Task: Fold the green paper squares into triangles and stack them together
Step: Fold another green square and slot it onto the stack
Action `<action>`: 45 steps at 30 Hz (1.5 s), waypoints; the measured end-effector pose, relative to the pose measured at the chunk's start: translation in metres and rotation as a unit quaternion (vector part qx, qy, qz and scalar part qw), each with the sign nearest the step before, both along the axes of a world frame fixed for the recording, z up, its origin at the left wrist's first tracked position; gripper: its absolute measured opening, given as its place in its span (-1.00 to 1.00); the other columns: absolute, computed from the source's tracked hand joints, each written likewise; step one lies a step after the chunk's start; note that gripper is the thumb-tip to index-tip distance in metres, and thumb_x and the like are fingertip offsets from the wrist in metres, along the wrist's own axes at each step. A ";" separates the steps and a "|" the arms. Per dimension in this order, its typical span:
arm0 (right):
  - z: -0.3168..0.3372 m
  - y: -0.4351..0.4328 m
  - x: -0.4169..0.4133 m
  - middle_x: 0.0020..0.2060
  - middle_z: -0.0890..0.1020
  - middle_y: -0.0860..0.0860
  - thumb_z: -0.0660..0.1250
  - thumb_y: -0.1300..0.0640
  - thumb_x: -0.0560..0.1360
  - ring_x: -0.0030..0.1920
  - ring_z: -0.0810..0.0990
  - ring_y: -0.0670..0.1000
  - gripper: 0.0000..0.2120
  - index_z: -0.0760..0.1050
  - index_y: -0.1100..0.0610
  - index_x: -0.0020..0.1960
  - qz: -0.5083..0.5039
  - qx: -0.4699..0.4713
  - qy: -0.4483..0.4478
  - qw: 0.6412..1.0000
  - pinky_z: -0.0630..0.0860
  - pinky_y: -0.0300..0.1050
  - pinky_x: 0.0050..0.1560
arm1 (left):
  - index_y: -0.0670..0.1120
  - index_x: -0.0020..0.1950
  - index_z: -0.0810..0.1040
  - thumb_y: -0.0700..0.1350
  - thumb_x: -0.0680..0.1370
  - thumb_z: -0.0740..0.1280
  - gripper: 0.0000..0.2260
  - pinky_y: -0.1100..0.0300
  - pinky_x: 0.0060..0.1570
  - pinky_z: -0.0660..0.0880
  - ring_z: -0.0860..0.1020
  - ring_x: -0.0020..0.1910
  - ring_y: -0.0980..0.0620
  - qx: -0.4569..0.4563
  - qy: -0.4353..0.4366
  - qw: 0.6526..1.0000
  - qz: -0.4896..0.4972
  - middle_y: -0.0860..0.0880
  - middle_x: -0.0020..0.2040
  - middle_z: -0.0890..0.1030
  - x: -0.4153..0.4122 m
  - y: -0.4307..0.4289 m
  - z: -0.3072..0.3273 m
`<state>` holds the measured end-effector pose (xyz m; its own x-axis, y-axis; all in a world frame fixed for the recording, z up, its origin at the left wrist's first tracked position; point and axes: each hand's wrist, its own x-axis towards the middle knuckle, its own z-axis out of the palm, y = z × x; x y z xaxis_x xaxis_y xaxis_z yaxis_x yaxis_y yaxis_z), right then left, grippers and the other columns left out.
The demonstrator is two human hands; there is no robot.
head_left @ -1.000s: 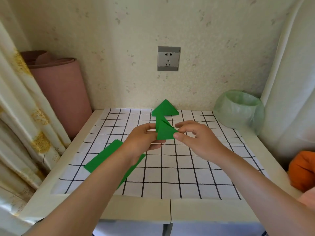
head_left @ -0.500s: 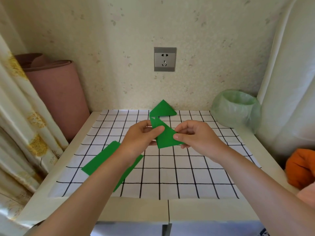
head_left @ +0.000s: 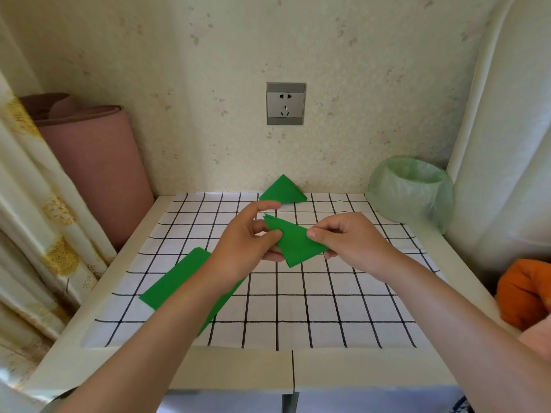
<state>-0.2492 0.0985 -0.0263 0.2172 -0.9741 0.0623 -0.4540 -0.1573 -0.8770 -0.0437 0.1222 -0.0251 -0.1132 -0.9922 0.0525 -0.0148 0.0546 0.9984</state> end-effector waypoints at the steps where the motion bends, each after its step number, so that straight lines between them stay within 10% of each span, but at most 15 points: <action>1: 0.000 0.000 -0.001 -0.22 0.72 0.02 0.41 0.10 0.54 -0.32 0.62 0.01 -0.89 0.70 0.09 -0.06 0.002 0.004 -0.005 1.000 0.62 0.05 -0.06 | -0.07 0.22 0.53 -0.35 0.56 0.31 -0.71 0.05 -0.17 0.66 0.69 -0.21 -0.12 -0.004 -0.011 1.000 0.002 -0.23 -0.11 0.65 0.002 0.000 0.001; 28: 0.002 0.001 -0.007 -0.20 0.73 0.02 0.48 0.09 0.47 -0.23 0.63 -0.09 -0.94 0.72 0.06 -0.10 0.055 0.042 -0.014 0.998 0.61 -0.16 -0.11 | -0.14 -0.06 0.71 -0.27 0.47 0.46 -0.90 0.19 -0.29 0.62 0.65 -0.37 -0.04 -0.040 -0.119 0.992 0.011 -0.08 -0.25 0.71 0.015 -0.003 -0.001; 35: -0.027 -0.009 -0.006 -0.21 0.72 -0.06 0.46 -0.04 0.48 -0.19 0.63 -0.11 -0.90 0.71 -0.03 -0.14 0.082 0.066 0.155 0.982 0.55 -0.18 -0.10 | 0.01 -0.15 0.72 -0.14 0.47 0.48 -0.95 0.42 -0.28 0.50 0.55 -0.39 0.28 -0.048 -0.320 0.946 -0.017 0.12 -0.31 0.67 0.013 -0.009 -0.030; 45: -0.046 0.000 0.009 -0.18 0.61 -0.15 0.31 -0.19 0.52 -0.14 0.53 -0.08 -0.77 0.60 -0.06 -0.07 0.112 -0.039 0.407 0.906 0.35 -0.11 -0.10 | 0.03 -0.11 0.66 -0.12 0.47 0.39 -0.93 0.36 -0.21 0.47 0.53 -0.25 0.22 -0.052 -0.491 0.867 -0.073 0.18 -0.23 0.59 0.001 -0.013 -0.058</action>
